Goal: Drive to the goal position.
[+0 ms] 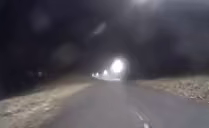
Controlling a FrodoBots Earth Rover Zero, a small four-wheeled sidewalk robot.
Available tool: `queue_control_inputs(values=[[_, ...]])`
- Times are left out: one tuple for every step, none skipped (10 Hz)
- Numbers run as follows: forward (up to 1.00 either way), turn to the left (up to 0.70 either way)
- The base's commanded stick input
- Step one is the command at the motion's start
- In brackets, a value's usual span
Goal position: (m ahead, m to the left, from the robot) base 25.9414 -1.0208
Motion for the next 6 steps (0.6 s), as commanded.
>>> queue_control_inputs(values=[[1.0,0.0],[1.0,0.0],[1.0,0.0],[1.0,0.0],[1.0,0.0],[1.0,-0.01]])
